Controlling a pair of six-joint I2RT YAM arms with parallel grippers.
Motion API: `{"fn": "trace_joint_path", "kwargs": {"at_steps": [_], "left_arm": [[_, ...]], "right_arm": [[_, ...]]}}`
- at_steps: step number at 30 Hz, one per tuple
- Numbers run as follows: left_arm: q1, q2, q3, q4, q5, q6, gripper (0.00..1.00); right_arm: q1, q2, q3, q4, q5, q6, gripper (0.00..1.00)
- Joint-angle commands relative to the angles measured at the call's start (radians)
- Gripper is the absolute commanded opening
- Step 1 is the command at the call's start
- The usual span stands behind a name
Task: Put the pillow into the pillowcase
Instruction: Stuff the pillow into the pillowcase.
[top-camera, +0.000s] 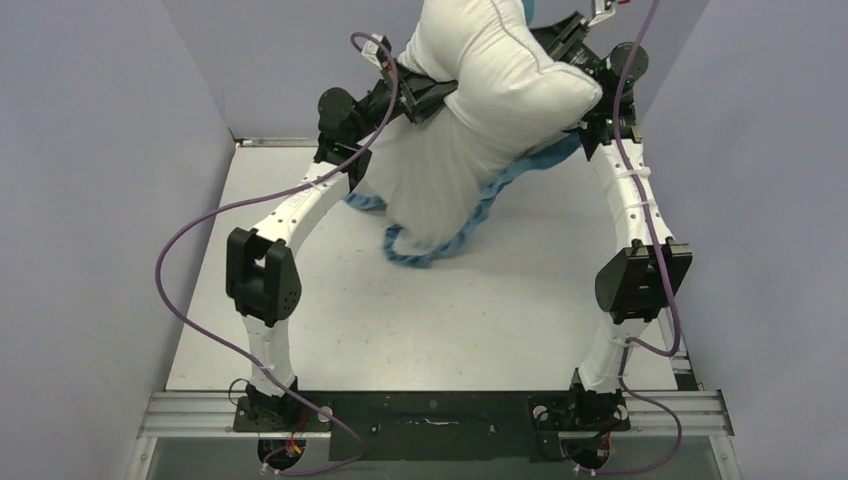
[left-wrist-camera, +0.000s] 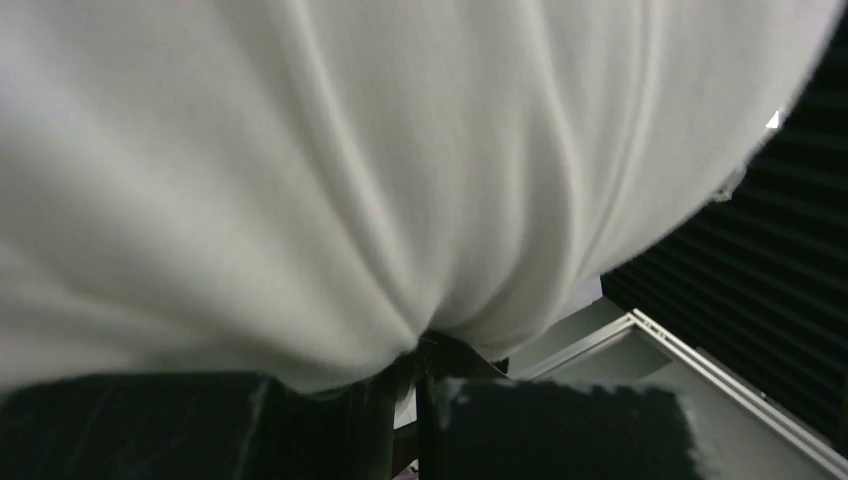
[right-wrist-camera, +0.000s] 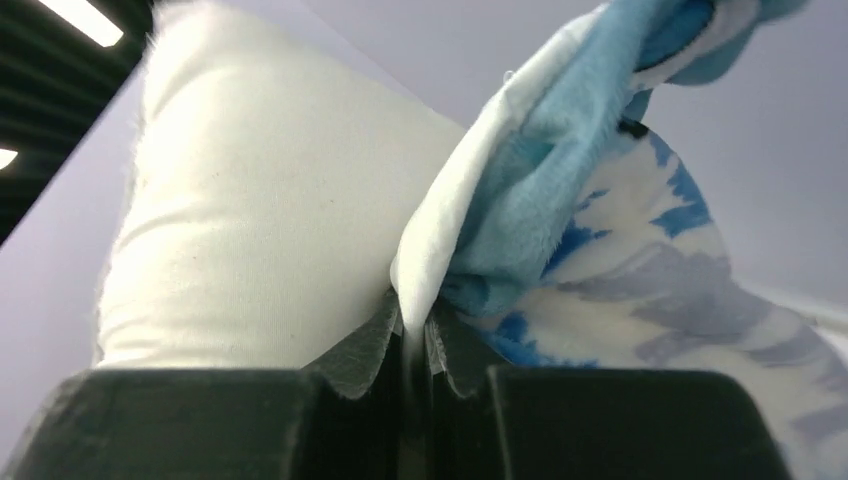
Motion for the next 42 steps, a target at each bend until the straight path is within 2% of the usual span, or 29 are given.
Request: {"fn": "trace_joint_path", "kwargs": {"at_steps": [1, 3, 5, 8, 10, 12, 13, 17, 20, 23, 25, 28, 30, 33, 38, 41, 42], "left_arm": [[-0.126, 0.153, 0.302, -0.023, 0.04, -0.001, 0.0], [-0.144, 0.178, 0.343, -0.074, 0.044, 0.032, 0.0], [-0.144, 0.149, 0.239, -0.051, 0.027, 0.013, 0.0], [-0.128, 0.075, -0.089, 0.066, -0.013, -0.085, 0.05], [-0.108, 0.025, -0.323, 0.159, -0.032, -0.136, 0.11], [-0.086, -0.036, -0.519, 0.182, -0.046, -0.113, 0.25], [-0.07, -0.069, -0.626, 0.136, -0.048, -0.073, 0.34], [-0.001, -0.239, -0.842, -0.115, -0.076, 0.083, 0.68], [0.05, -0.405, -0.955, -0.367, -0.136, 0.186, 0.75], [0.091, -0.645, -1.035, -0.672, -0.266, 0.266, 0.82], [0.114, -0.796, -1.079, -0.889, -0.374, 0.279, 0.96], [0.139, -0.976, -1.126, -1.021, -0.421, 0.264, 0.96], [0.14, -1.051, -1.163, -0.999, -0.404, 0.242, 0.96], [0.137, -1.054, -1.235, -0.845, -0.321, 0.197, 0.96], [0.112, -0.829, -1.229, -0.556, -0.237, 0.263, 0.96], [0.069, -0.628, -1.12, -0.368, -0.2, 0.333, 0.97], [0.039, -0.557, -1.082, -0.255, -0.197, 0.343, 0.99]], "right_arm": [[0.164, 0.039, 0.249, 0.27, -0.225, 0.166, 0.05], [0.221, 0.041, 0.243, 0.238, -0.24, 0.092, 0.05], [0.269, 0.023, 0.199, 0.103, -0.234, -0.019, 0.05], [0.309, -0.04, 0.029, 0.023, -0.209, -0.131, 0.05], [0.335, -0.07, -0.031, -0.122, -0.186, -0.259, 0.05], [0.355, -0.087, -0.103, -0.312, -0.136, -0.394, 0.05], [0.358, -0.094, -0.156, -0.386, -0.106, -0.446, 0.05], [0.36, -0.09, -0.375, -0.504, -0.001, -0.535, 0.05], [0.362, -0.028, -0.433, -0.55, 0.022, -0.556, 0.05], [0.362, 0.022, -0.439, -0.565, 0.037, -0.567, 0.05], [0.361, 0.042, -0.429, -0.575, 0.047, -0.572, 0.05], [0.36, 0.059, -0.42, -0.582, 0.048, -0.571, 0.05], [0.362, 0.061, -0.42, -0.582, 0.045, -0.571, 0.05], [0.361, 0.061, -0.422, -0.585, 0.043, -0.572, 0.05], [0.362, 0.06, -0.408, -0.609, 0.036, -0.575, 0.05], [0.362, 0.052, -0.395, -0.628, 0.029, -0.576, 0.05], [0.364, 0.05, -0.385, -0.638, 0.018, -0.578, 0.05]]}}
